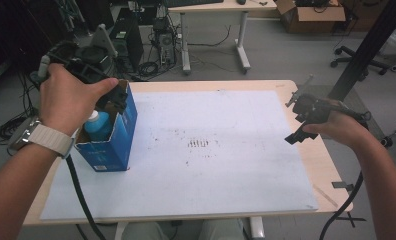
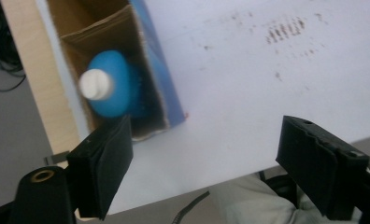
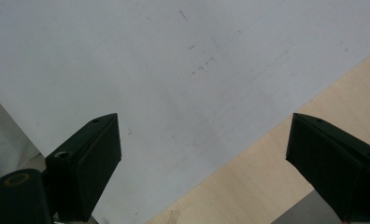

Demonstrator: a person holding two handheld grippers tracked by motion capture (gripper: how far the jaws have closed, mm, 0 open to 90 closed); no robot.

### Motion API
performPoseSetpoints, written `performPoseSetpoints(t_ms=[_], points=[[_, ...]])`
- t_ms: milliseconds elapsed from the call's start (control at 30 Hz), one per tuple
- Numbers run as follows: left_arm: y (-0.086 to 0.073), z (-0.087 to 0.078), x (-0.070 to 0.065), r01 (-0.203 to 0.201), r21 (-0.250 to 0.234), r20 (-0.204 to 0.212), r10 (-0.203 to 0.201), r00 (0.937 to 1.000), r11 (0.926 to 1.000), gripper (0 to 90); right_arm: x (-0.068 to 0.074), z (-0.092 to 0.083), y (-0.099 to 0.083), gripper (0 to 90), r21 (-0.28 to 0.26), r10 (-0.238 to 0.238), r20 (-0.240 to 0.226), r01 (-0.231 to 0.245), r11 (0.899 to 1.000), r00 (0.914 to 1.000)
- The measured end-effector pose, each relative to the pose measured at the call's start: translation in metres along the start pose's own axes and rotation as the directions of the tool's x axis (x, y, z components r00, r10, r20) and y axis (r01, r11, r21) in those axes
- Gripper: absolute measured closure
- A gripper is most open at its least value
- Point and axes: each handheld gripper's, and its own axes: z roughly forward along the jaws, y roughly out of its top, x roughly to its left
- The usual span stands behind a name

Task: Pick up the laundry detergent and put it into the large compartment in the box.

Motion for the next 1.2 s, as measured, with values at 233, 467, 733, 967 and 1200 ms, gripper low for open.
performPoseSetpoints(t_ms=[233,467,733,967,1200], points=[[-0.003,-0.003,-0.020,-0.047,-0.002,0.009,0.047,0.9988,0.9989,9.3,0.002,0.001,-0.001,10.1,-0.001,0.000,-0.003,0.000,1.000,1.0000],[-0.002,-0.002,-0.029,-0.063,-0.010,0.028,0.064,0.9976,0.9979,7.0,0.003,0.000,0.000,10.0,-0.006,-0.003,0.000,0.003,1.000,1.0000],[0.002,-0.001,-0.041,-0.099,-0.016,0.043,0.100,0.9941,0.9950,6.3,0.004,-0.001,0.000,10.0,-0.014,-0.004,-0.002,0.004,1.000,1.0000],[0.007,0.005,-0.055,-0.126,-0.022,0.053,0.127,0.9905,0.9918,6.3,0.003,-0.001,-0.001,9.8,-0.013,-0.003,0.000,0.003,1.000,1.0000],[0.013,0.011,-0.063,-0.136,-0.022,0.069,0.137,0.9881,0.9904,6.6,0.003,0.001,0.001,9.8,-0.012,-0.006,-0.004,0.006,1.000,1.0000]])
